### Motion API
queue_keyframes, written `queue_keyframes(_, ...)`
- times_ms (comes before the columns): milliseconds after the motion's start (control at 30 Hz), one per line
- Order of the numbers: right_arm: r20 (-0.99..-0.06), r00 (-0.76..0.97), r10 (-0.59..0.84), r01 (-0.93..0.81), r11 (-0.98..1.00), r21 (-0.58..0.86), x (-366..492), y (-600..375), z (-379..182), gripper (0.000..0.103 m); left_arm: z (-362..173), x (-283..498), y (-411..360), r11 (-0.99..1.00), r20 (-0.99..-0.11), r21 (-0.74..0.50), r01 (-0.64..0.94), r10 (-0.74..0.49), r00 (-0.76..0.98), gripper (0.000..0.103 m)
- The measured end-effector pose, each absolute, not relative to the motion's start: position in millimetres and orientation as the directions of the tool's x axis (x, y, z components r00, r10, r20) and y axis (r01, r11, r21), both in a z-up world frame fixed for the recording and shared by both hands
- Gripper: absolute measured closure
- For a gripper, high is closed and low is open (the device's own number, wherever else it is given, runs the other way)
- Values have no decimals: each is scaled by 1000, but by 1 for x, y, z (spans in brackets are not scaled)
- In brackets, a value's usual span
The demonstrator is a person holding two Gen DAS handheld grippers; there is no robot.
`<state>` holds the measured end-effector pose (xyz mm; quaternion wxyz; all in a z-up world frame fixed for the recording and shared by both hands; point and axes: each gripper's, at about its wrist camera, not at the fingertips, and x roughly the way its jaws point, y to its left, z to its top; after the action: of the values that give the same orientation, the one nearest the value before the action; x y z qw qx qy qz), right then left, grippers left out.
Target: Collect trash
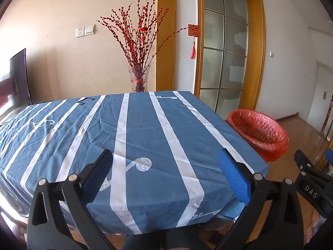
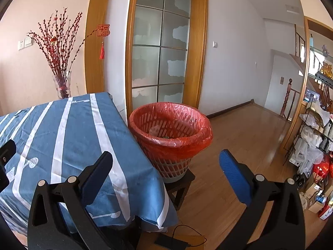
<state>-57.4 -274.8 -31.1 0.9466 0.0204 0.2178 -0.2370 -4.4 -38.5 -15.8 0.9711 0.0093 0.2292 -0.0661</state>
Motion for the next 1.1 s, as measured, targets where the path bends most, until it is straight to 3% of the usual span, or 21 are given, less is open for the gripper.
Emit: queue_keyframes(1100, -420, 796, -437, 454, 889, -63, -61, -270, -30, 2, -13, -11, -37, 996, -418, 13, 92, -78, 905, 4)
